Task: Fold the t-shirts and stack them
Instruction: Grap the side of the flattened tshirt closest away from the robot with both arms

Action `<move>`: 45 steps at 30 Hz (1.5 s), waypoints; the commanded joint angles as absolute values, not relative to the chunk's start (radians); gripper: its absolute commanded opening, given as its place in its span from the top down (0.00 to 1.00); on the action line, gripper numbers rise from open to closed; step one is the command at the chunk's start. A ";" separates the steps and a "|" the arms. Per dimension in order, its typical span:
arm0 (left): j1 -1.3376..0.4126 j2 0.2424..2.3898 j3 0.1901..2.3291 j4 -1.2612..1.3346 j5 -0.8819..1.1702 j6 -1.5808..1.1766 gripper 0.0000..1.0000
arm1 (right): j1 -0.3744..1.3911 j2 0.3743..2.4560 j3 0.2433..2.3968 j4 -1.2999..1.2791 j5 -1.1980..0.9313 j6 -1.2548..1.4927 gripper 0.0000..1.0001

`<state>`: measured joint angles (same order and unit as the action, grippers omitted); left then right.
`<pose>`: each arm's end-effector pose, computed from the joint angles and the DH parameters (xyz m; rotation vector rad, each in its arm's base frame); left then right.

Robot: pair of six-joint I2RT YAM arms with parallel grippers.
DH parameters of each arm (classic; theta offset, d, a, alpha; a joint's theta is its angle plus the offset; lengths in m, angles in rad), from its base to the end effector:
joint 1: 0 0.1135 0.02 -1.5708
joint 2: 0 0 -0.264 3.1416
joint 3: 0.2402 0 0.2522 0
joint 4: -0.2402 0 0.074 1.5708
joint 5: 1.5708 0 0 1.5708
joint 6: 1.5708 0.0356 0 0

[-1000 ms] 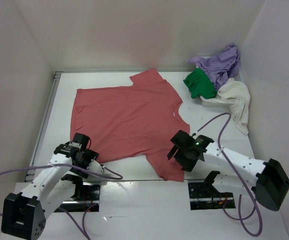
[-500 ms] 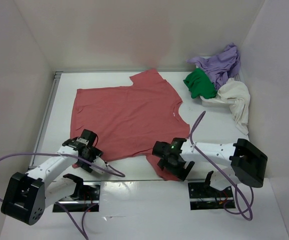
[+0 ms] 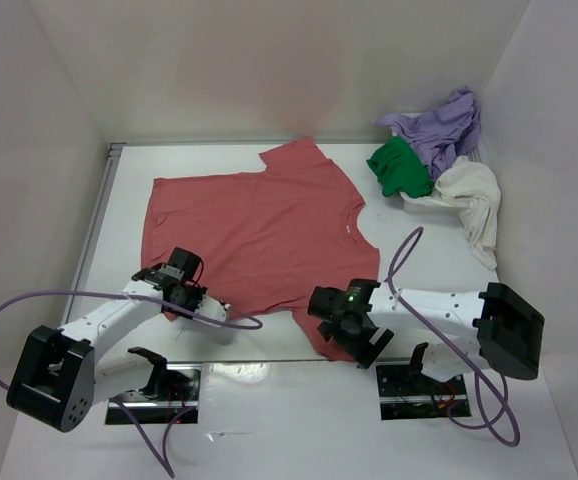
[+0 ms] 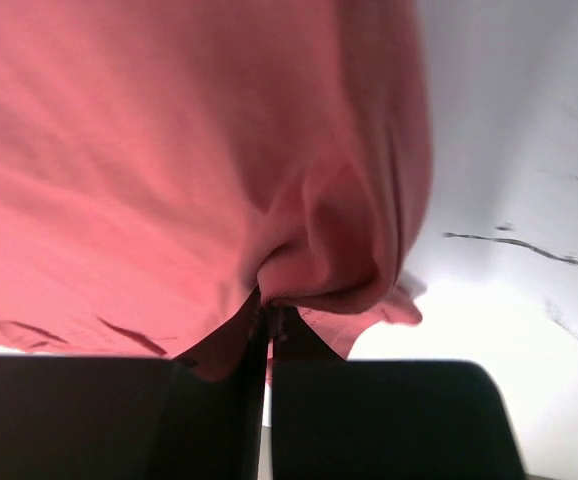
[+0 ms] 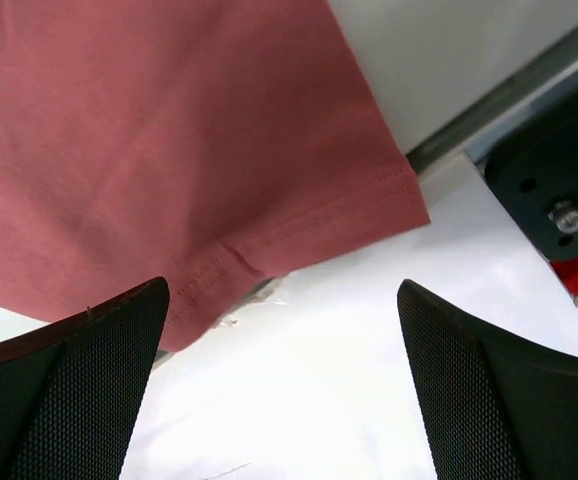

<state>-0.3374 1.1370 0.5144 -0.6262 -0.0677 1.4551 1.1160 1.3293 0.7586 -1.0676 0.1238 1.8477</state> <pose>0.1685 -0.0565 0.1550 2.2439 1.8147 0.3313 0.0866 0.1670 0.1789 1.0752 2.8243 -0.1183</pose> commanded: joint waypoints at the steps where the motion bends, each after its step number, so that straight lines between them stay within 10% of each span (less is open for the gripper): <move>1: -0.342 1.140 0.548 -0.617 -0.058 1.327 1.00 | 1.147 1.302 0.746 -1.143 0.108 1.942 0.00; 28: -0.373 1.063 0.535 -0.675 -0.069 1.233 1.00 | 0.922 1.537 0.795 -0.993 0.259 1.760 0.10; 30: -0.373 1.063 0.535 -0.675 -0.081 1.233 1.00 | 0.922 1.578 0.785 -0.979 0.239 1.738 0.17; 38: -0.373 1.034 0.526 -0.684 -0.103 1.212 1.00 | 0.922 1.557 0.752 -0.917 0.221 1.703 1.00; 43: -0.373 1.034 0.546 -0.693 -0.103 1.194 1.00 | 0.942 1.557 0.797 -0.948 0.244 1.672 1.00; 45: -0.373 1.034 0.546 -0.693 -0.112 1.193 1.00 | 0.952 1.572 0.827 -0.971 0.261 1.663 0.71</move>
<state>-0.3683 1.0481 0.5301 -0.6670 -0.1055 1.2209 0.9260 1.5326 0.8150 -0.9348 0.2317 1.6920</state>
